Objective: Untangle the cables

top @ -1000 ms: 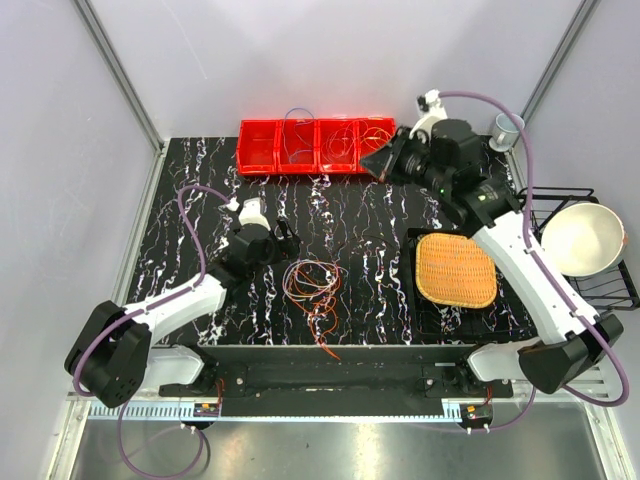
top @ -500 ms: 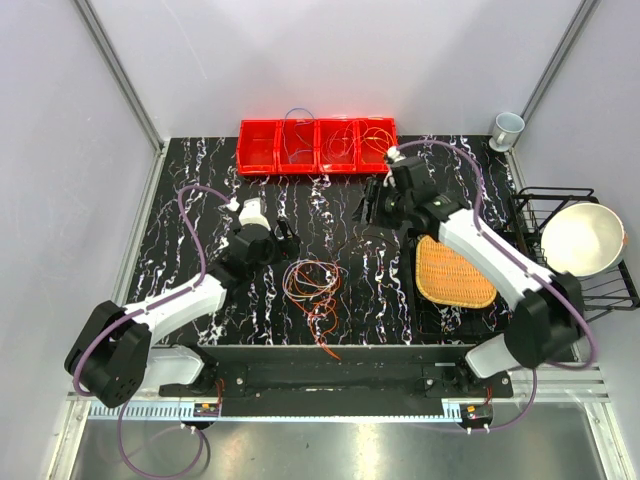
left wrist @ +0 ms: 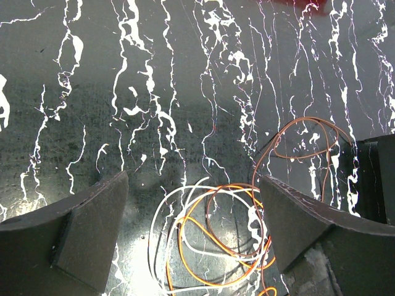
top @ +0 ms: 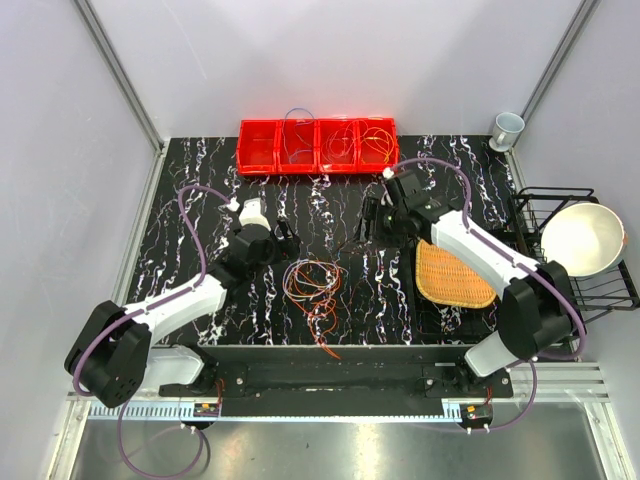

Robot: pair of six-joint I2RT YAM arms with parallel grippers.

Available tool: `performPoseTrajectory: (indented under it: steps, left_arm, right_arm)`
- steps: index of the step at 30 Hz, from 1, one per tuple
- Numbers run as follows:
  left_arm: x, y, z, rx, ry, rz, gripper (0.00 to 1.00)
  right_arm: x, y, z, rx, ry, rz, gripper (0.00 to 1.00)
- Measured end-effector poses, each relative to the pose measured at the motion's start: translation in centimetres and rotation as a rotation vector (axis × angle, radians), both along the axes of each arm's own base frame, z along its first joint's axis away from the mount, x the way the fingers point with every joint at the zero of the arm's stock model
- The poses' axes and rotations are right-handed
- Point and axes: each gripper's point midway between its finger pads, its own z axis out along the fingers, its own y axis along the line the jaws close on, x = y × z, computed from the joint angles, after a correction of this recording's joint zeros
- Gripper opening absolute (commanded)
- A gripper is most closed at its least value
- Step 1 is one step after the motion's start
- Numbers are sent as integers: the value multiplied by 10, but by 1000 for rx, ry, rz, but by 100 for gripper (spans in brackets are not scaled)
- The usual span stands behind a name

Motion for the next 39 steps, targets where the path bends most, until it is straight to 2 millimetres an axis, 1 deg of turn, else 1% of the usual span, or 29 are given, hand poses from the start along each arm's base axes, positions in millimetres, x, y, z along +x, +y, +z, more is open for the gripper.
performPoseTrajectory:
  steps: [3, 9, 11, 13, 15, 19, 23, 25, 32, 35, 39]
  left_arm:
    - [0, 0, 0, 1, 0, 1, 89]
    - [0, 0, 0, 1, -1, 1, 89]
    - [0, 0, 0, 1, 0, 1, 89]
    - [0, 0, 0, 1, -1, 1, 89]
    - [0, 0, 0, 1, -1, 2, 89]
    - [0, 0, 0, 1, -1, 2, 89]
    - [0, 0, 0, 1, -1, 2, 89]
    - [0, 0, 0, 2, -1, 2, 89]
    - [0, 0, 0, 1, -1, 2, 89]
    - [0, 0, 0, 1, -1, 2, 89]
    - [0, 0, 0, 1, -1, 1, 89]
  right_arm:
    - [-21, 0, -16, 21, 61, -10, 71]
    - [-77, 11, -66, 65, 244, -11, 72]
    - [-88, 14, -75, 82, 283, -15, 72]
    - [-93, 20, -80, 112, 306, -20, 73]
    - [-91, 25, -82, 135, 312, -24, 73]
    - [-81, 37, -88, 177, 309, -37, 73]
    - [-74, 43, -104, 175, 336, -47, 73]
    - [-70, 47, -109, 175, 350, -49, 74]
    - [-42, 64, -106, 193, 312, -50, 74]
    - [-33, 66, -104, 196, 300, -57, 74]
    - [-12, 67, -101, 200, 274, -73, 74]
